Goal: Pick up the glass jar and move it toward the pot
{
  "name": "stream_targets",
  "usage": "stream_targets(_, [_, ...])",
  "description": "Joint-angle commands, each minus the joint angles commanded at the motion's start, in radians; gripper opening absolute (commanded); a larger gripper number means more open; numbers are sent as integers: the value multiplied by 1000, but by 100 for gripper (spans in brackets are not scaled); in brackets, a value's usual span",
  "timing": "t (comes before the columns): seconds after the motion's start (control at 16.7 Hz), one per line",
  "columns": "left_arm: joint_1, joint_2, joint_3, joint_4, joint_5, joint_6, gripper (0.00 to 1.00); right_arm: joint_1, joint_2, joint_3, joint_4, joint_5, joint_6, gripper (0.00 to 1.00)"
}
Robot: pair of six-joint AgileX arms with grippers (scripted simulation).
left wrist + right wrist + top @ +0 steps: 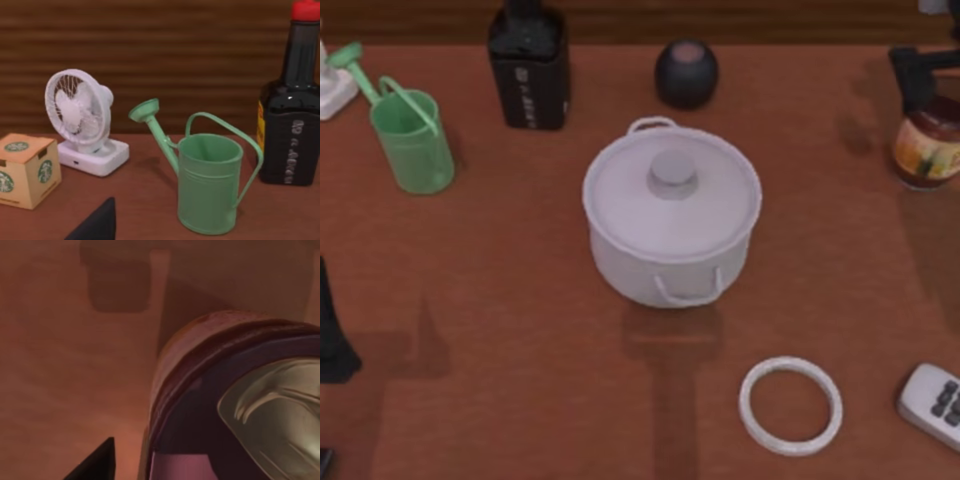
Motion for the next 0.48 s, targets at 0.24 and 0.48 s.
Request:
stream_targets(0.24, [0,0,0,0,0,0,100,4,29,-67,97,1,4,100])
stream_targets(0.48, [0,0,0,0,0,0,100,5,36,-82,118,1,4,100])
